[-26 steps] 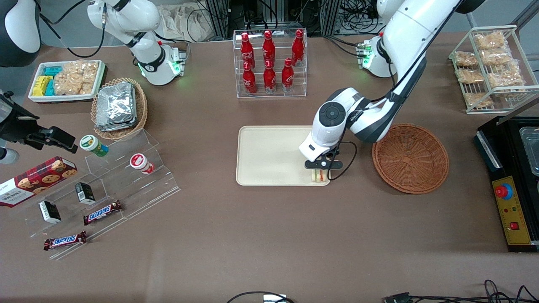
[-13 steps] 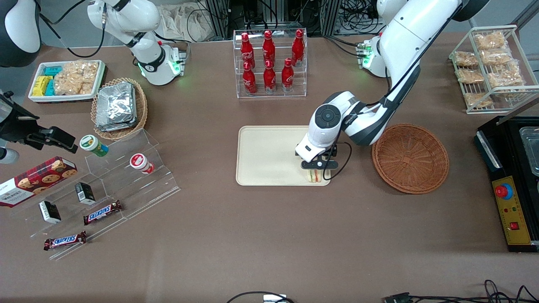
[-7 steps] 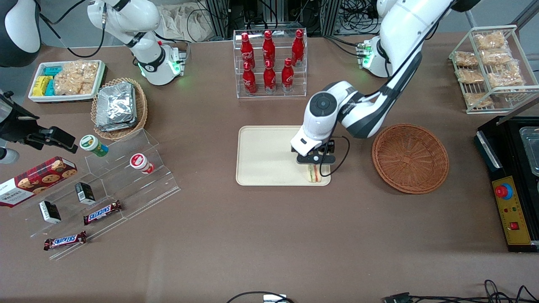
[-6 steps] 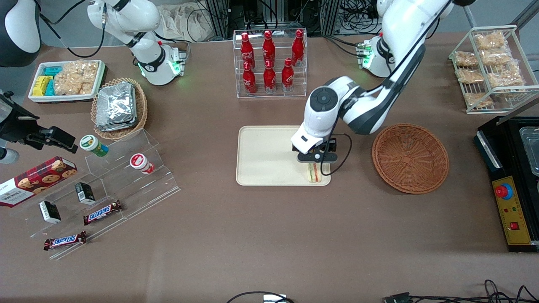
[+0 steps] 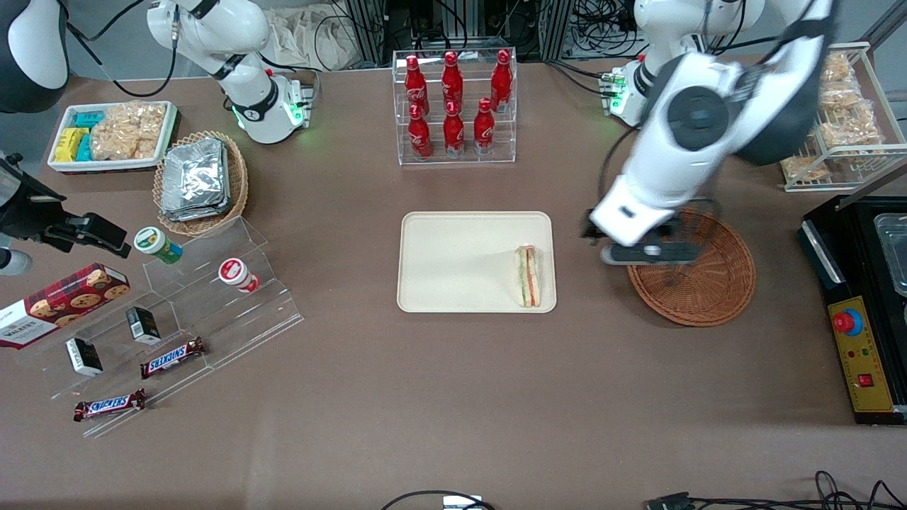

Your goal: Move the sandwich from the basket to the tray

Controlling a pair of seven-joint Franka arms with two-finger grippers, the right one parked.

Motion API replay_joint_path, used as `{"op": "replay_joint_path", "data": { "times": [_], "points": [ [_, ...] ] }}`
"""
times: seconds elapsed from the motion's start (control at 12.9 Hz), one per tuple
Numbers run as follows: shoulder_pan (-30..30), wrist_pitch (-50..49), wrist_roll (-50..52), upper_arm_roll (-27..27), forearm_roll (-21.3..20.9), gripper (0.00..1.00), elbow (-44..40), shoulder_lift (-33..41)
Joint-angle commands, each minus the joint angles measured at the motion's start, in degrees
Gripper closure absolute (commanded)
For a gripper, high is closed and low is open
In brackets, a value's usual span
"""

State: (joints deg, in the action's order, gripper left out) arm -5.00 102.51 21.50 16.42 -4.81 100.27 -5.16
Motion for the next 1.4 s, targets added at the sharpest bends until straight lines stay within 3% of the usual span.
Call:
{"op": "replay_joint_path", "data": {
  "times": [0.0,0.31,0.39,0.62,0.93,1.32],
  "points": [
    [-0.5,-0.8,-5.7,-8.3,1.3,0.0,4.0,4.6],
    [0.2,8.3,-13.4,-14.7,1.4,0.0,17.9,11.9],
    [0.1,8.3,-13.5,-15.4,1.4,0.0,18.1,12.2],
    [-0.3,2.5,-13.5,-15.5,1.8,0.0,12.9,11.9],
    [-0.6,-4.9,-13.7,-17.0,6.0,0.0,6.4,11.5],
    [1.0,-12.0,-20.3,-17.0,6.0,0.0,-1.5,8.7]
  ]
}}
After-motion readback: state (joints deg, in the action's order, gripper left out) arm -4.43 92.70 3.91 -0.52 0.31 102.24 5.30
